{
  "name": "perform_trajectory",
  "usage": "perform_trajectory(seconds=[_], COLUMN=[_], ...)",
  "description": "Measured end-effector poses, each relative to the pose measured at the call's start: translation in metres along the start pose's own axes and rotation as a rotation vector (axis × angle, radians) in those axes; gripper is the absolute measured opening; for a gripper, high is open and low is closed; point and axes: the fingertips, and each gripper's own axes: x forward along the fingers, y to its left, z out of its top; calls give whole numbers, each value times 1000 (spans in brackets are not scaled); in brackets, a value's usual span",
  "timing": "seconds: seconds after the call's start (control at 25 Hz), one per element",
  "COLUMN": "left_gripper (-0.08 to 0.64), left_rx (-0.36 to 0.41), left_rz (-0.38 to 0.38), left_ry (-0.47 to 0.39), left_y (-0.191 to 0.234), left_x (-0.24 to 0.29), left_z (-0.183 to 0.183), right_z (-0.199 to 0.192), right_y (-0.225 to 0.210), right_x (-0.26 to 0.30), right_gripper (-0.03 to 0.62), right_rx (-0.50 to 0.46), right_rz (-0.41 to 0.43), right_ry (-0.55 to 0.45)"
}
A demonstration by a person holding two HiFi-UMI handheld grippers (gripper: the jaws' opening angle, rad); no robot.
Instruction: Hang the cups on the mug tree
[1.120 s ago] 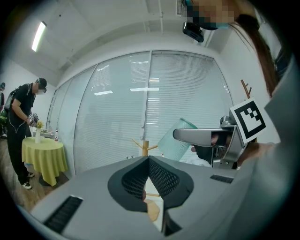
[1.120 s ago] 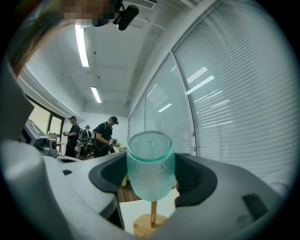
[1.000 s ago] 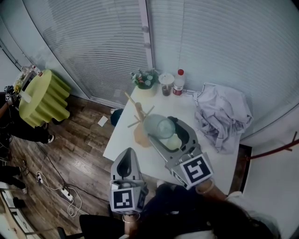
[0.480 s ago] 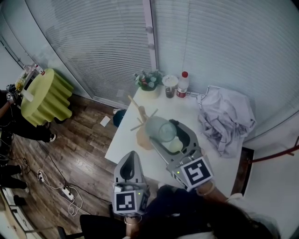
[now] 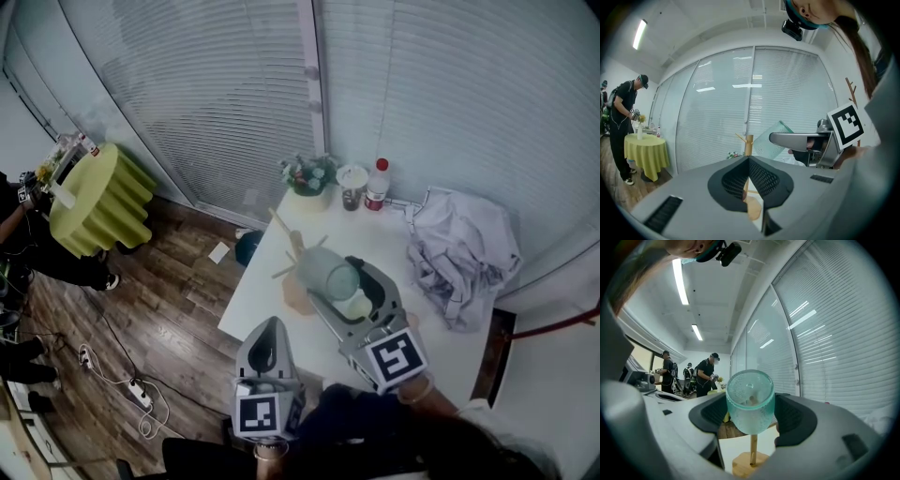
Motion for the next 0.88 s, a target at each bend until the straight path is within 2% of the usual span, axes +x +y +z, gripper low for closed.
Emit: perform_trajectory(seconds=[0.88], left_gripper=[2], left_rx=[-17], left_rz=[5], left_ry=[32], left_y=[5], left_x=[11], left_z=[-11], right_z=[-22], right_y=[-4], right_x=[12], right_gripper=[316], right_rx=[-12], right_rz=[4], right_ry=[57])
